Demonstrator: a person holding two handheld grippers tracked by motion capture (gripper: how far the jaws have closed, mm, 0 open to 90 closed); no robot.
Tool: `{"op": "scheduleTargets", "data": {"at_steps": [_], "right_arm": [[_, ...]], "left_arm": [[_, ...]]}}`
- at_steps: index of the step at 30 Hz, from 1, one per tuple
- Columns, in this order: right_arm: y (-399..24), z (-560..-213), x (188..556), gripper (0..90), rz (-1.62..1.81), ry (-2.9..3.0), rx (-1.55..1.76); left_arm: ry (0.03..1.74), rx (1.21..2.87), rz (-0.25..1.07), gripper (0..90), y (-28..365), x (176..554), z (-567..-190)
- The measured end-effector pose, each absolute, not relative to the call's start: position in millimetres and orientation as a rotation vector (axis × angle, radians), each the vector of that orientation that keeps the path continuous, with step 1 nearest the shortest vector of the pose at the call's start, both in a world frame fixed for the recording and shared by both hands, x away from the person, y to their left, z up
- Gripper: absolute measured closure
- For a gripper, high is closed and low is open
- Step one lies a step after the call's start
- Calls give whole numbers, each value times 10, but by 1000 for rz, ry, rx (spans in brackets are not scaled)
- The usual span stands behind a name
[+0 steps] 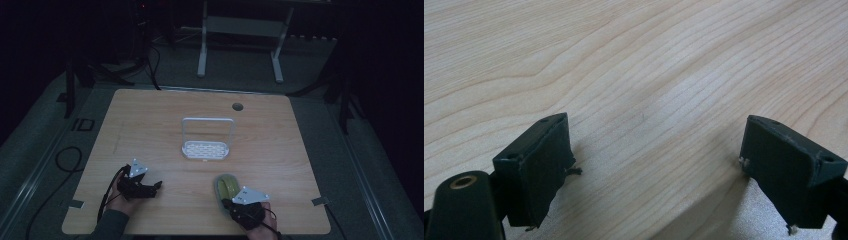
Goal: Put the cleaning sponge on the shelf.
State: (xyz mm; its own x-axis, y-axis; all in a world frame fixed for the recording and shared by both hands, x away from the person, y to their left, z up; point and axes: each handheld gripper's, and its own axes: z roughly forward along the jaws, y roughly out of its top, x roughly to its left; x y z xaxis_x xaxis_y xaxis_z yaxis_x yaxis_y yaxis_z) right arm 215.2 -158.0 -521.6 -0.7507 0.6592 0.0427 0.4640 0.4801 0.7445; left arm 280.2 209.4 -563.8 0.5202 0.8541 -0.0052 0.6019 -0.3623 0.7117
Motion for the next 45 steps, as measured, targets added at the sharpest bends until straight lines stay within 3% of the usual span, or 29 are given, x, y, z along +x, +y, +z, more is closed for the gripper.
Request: {"op": "scheduleTargets", "data": {"at_steps": [20,35,45], "right_arm": [[-1993,-5054,2206,863,1109,2413,1045],[-2000,-4866,2430,661,1017,2460,1039],[-1953,-4776,2569,610,918,2562,1036]], "left_arm": [[1180,2095,486,134,2091,2803,-5638],[1179,2094,486,134,2088,2805,-5639],[1176,2095,485,134,2086,2807,-5639]]}}
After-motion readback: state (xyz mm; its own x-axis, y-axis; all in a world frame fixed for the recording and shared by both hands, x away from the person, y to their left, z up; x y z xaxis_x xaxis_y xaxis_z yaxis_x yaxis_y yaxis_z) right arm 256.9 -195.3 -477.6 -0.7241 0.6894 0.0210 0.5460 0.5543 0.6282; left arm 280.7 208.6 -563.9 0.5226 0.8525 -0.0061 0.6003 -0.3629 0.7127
